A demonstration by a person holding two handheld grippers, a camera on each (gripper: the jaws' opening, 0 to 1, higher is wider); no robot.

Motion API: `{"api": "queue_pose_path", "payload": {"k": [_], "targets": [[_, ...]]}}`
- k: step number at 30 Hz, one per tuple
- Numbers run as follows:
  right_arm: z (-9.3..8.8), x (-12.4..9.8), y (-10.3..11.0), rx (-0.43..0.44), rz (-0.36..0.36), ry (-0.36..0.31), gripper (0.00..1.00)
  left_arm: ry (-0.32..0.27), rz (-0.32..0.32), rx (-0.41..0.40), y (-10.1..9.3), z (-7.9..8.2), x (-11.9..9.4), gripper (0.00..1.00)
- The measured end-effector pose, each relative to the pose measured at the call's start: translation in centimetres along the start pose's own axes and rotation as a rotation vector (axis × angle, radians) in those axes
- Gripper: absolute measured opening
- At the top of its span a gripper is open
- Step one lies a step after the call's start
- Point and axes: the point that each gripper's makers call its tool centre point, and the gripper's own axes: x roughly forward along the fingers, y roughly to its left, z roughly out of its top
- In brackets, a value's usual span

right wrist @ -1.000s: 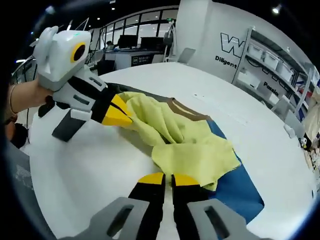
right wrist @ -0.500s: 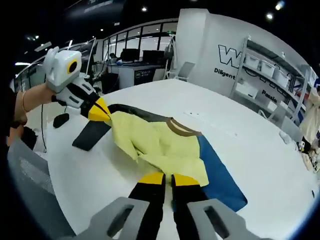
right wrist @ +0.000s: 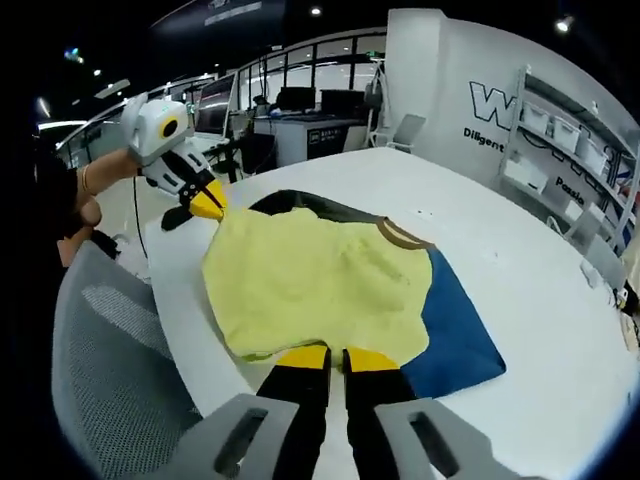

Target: Fold the garment on the visible template until the final outline fits inside the template.

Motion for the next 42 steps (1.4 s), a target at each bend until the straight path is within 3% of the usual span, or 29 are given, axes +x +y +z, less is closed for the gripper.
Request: {"api": "queue_pose_path", "payload": {"k": [2,7,12,16,21,22,25,27,28,31,35,40,42], "targets": [[-1.9,-1.4,1.5,-0.034,0.035,0.054,0.00,0.032,-0.021,-0.003,-1.5,-1.5,-1.2,0.07],[-3.4,-1.9,3.0,-0.057,0.076,0.081,0.00,0.059,-0.036,-0.029,-2.7,-3.2,-1.8,0.07],[-6.2,-2.0,3.7,-0.108,0.097,0.176,0.00,0.103,-0.081,-0.032,-4.8,-4.8,-1.9,0.07],[-8.2,-1.7,4.9,-0.053,0.159,0.209,0.00,0.156,-0.104,-0.053,-5.5,-7.1,-1.7,0.07],[-11.1,-1.0,4.2,-0.064,0.134,0.281,0.00,0.221,-0.112,-0.075,-6.5,-9.8,-1.3,0.07],[-11.5,-1.0,4.2,-0.032,0.138,0.287,0.00,0.230,-0.110,-0.082,-6.6,-10.3,-1.2,0.07],[-11.9,-0.8,4.1,-0.022,0.141,0.287,0.00,0.226,-0.098,-0.088,-6.5,-10.8,-1.1,0.07],[-12.8,-0.7,4.1,-0.001,0.135,0.318,0.00,0.239,-0.074,-0.099,-6.2,-11.6,-1.0,0.07],[-13.6,-0.6,4.0,-0.030,0.135,0.346,0.00,0.255,-0.069,-0.103,-6.3,-12.3,-0.9,0.07],[-14.3,-0.2,4.3,0.012,0.156,0.347,0.00,0.256,-0.069,-0.118,-6.4,-12.7,-1.0,0.07],[-15.8,0.0,3.7,0.025,0.127,0.391,0.00,0.255,-0.064,-0.135,-6.4,-12.9,-1.1,0.07],[-16.2,-0.1,3.6,0.040,0.115,0.395,0.00,0.296,-0.053,-0.109,-6.4,-14.0,-1.3,0.07],[-16.2,-0.1,3.6,0.039,0.113,0.392,0.00,0.284,-0.050,-0.121,-6.5,-14.0,-1.3,0.07]]}}
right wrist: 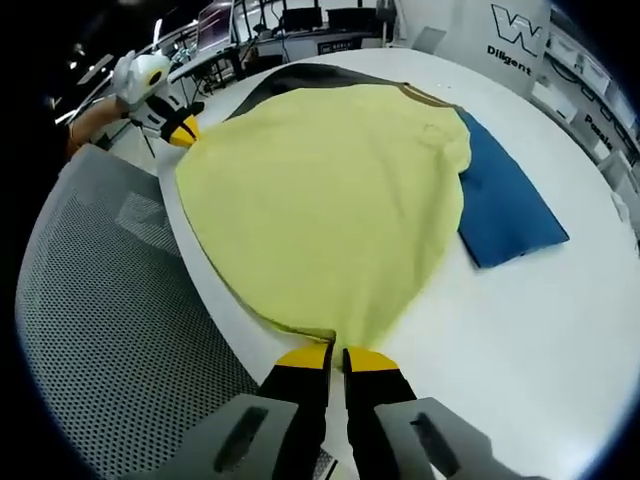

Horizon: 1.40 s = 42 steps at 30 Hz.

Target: Fold the garment on the visible template until the final outline fits inside the template.

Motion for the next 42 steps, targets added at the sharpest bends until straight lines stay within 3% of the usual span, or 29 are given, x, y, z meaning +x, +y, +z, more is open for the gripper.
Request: {"api": "queue_pose_path", "payload": {"k": [3,7,10,17,23,30,33,37,42], "targets": [[-0.2,0.1,-0.2,-0.002,-0.014,0.001,0.00,-0.028,0.021,-0.041,0.2,0.2,-0.2,0.08],[0.0,0.1,-0.7,0.047,-0.038,-0.018,0.00,-0.082,0.044,-0.037,0.4,1.1,-0.9,0.08],[-0.1,0.1,-0.7,0.068,-0.033,-0.024,0.00,-0.142,0.033,-0.041,0.5,2.8,-1.3,0.07],[-0.1,0.1,-0.5,0.012,-0.037,-0.018,0.00,-0.126,0.002,0.036,1.8,6.5,0.3,0.08],[-0.1,-0.2,-0.5,0.006,-0.036,-0.027,0.00,-0.122,0.006,0.056,2.5,8.2,2.4,0.09],[-0.1,-1.0,0.1,0.063,-0.004,-0.027,0.03,-0.076,0.061,0.057,3.7,7.6,4.2,0.15],[-0.5,-1.6,0.6,0.088,0.024,-0.007,0.02,-0.121,0.080,-0.008,4.1,7.8,2.5,0.23],[-0.4,-2.0,0.7,0.095,0.030,-0.015,0.05,-0.138,0.106,-0.003,4.3,7.4,0.8,0.33],[1.3,-3.3,1.0,0.154,0.035,-0.096,0.28,-0.168,0.127,-0.070,3.8,5.1,-2.1,0.45]]}}
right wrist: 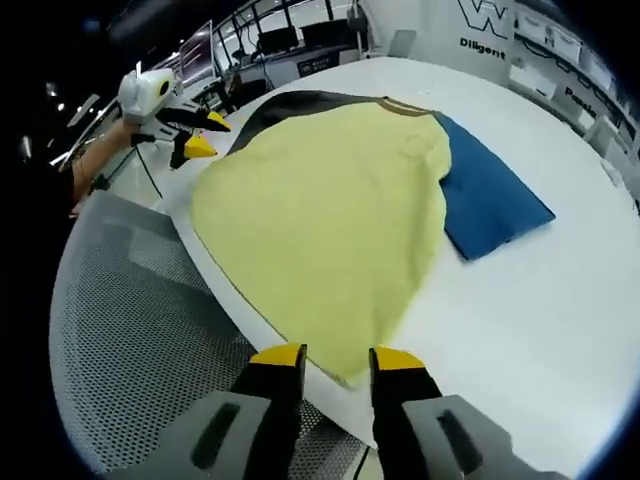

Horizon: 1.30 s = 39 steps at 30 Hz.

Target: Fold the garment on the visible template until the final outline fits inside the template.

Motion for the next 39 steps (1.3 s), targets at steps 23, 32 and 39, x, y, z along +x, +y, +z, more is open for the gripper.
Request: {"api": "queue_pose_path", "payload": {"k": [23,32,39], "targets": [[0.8,0.3,-0.2,0.134,-0.028,-0.061,0.61,0.115,-0.043,-0.097,-2.2,-7.8,-0.1,0.48],[0.8,0.2,-0.5,0.146,-0.044,-0.069,0.58,0.026,-0.085,-0.134,-2.2,-5.6,0.9,0.29],[1.0,0.2,-0.6,0.153,-0.048,-0.079,0.56,0.009,-0.094,-0.090,-2.9,-2.6,3.0,0.24]]}}
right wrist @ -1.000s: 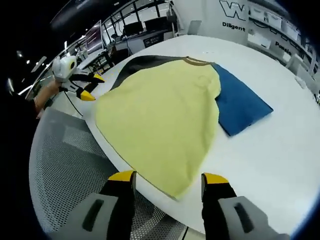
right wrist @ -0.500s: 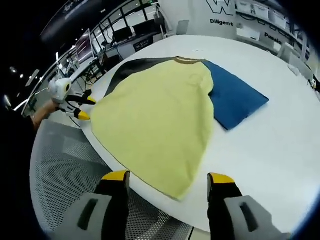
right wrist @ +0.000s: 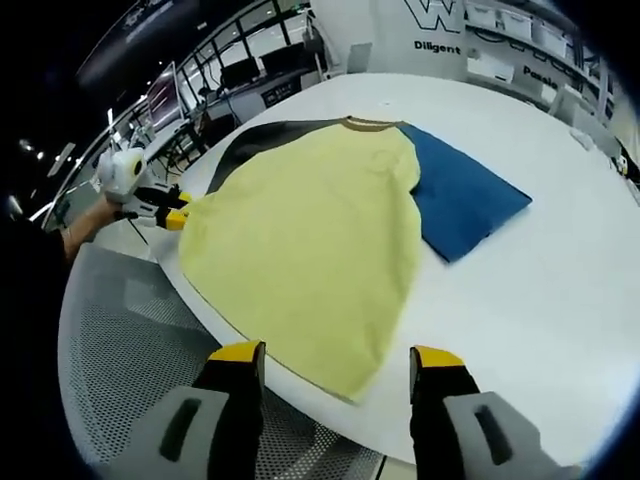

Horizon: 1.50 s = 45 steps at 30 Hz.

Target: Fold the garment on the visible template until the final outline fits inside the template.

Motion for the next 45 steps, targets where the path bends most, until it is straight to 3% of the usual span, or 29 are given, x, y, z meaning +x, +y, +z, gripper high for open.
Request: {"api": "queue_pose_path", "payload": {"k": [6,14,21,24,27,37,45], "targets": [[-0.4,0.1,-0.2,0.013,-0.006,0.008,0.56,0.028,0.026,-0.019,0.1,0.5,1.6,0.20],[-0.9,0.1,-0.5,0.022,-0.015,0.017,0.53,0.030,0.027,-0.009,-0.3,0.6,1.8,0.15],[-1.0,0.1,-0.6,0.018,-0.020,0.022,0.52,-0.007,0.078,0.124,-0.6,1.9,0.5,0.16],[-1.1,0.1,-0.7,0.014,-0.022,0.027,0.51,-0.014,0.088,0.147,-0.8,2.1,0.2,0.14],[-1.2,0.1,-0.6,0.016,-0.020,0.031,0.51,-0.011,0.076,0.156,-0.9,2.0,0.3,0.11],[-1.1,0.2,-0.7,0.029,-0.017,0.028,0.50,0.041,0.063,0.163,-0.8,1.0,1.3,0.15],[-1.6,0.1,-1.0,0.041,-0.026,0.039,0.47,0.064,0.051,0.142,-0.7,0.6,1.7,0.09]]}}
